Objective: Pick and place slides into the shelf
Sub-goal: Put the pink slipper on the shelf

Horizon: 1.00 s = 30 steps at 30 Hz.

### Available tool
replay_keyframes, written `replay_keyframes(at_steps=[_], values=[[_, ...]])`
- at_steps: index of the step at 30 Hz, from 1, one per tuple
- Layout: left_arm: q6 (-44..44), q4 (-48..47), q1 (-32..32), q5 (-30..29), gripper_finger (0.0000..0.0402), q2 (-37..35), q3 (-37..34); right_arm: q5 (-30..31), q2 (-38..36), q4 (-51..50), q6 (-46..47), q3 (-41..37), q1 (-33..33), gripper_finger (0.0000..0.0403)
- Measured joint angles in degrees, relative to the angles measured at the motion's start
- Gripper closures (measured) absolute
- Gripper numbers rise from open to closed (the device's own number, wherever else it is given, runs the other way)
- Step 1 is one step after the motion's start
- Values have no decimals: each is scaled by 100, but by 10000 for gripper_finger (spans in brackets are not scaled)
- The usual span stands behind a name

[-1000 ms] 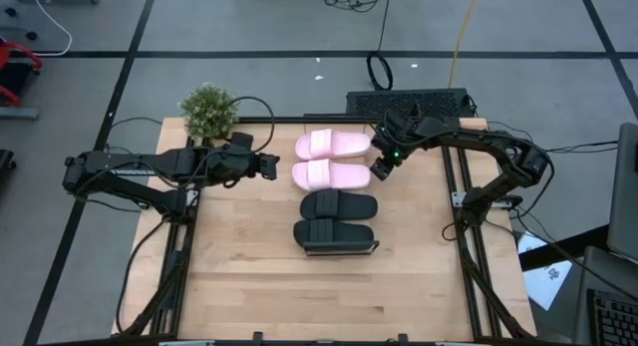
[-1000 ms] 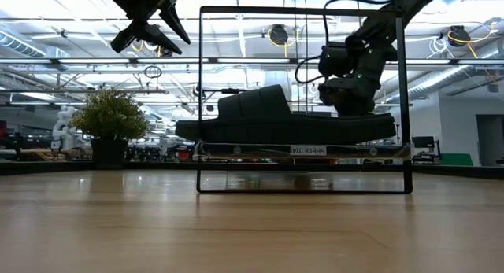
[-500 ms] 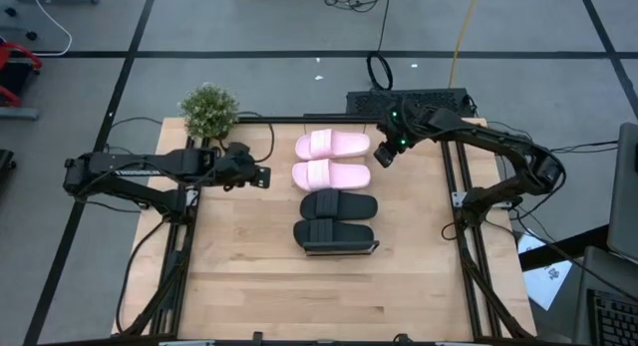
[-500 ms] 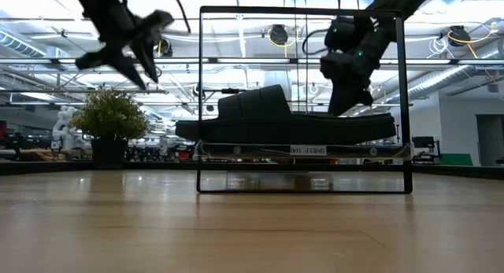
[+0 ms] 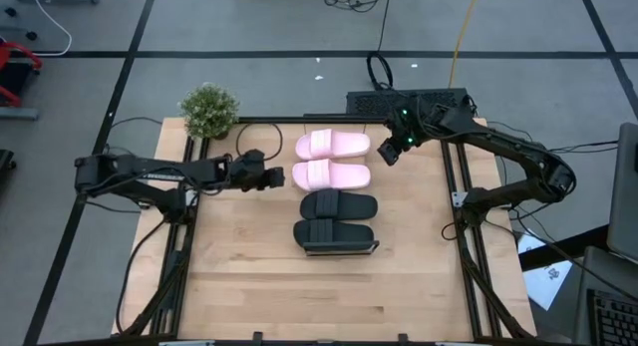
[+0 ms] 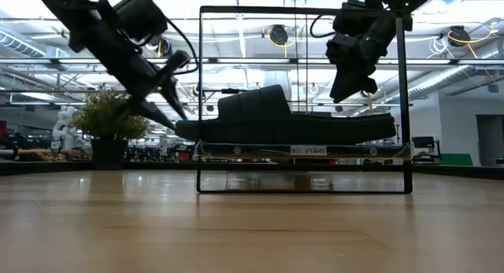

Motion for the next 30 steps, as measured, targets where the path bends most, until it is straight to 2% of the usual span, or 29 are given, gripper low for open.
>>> replay_keyframes(at_steps=[5,10,17,30], values=[[110,736,103,158,286,526,3,0,-1,0,1,0,0,303],[112,963,192,272,286,825,5,0,-1,-7,-13,0,2,303],[140,1391,293,281,286,961,8,3,-1,16,-64,0,2,303],[113,1521,303,278,286,958,8,136,-1,122,-152,0,-7,303]])
